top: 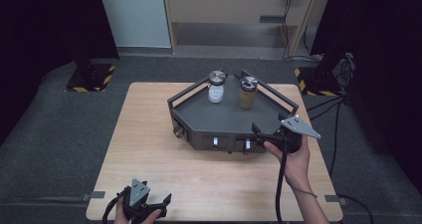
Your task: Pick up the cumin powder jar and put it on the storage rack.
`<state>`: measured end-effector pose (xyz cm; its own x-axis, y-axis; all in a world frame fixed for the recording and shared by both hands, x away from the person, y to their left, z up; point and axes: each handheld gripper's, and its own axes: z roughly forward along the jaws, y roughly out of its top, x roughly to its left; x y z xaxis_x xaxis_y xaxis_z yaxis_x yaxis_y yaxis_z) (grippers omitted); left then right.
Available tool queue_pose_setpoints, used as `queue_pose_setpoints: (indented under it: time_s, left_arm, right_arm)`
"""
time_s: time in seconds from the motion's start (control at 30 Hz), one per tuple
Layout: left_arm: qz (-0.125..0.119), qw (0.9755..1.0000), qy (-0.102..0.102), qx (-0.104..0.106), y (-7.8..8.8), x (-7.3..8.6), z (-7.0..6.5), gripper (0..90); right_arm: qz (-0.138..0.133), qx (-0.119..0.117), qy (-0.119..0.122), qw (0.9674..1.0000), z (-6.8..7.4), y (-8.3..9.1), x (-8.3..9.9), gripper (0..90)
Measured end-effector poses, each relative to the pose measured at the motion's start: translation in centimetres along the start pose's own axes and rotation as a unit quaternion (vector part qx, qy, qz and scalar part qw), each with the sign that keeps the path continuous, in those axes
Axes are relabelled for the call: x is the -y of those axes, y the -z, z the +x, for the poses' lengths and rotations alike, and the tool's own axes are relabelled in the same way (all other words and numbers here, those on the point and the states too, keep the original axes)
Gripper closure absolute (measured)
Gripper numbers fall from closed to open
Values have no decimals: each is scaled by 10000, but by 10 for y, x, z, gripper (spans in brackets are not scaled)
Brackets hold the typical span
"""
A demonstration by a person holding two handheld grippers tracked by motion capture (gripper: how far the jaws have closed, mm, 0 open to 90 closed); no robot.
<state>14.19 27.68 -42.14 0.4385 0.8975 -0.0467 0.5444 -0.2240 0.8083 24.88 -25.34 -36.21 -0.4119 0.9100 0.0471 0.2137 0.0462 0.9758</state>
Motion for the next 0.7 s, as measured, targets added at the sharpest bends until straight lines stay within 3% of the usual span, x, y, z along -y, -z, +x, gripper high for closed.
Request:
queue_pose_setpoints:
  time_s: [0.33, 0.7]
  left_arm:
    - [-65, 9999, 20, -105, 2, 2, -3, 40]
    - [-119, 9996, 15, -240, 5, 3, -3, 40]
  right_arm:
    - [-188, 3, 62, 9998, 6, 41, 9, 15]
    - [-350, 30, 17, 9994, 12, 75, 20, 13]
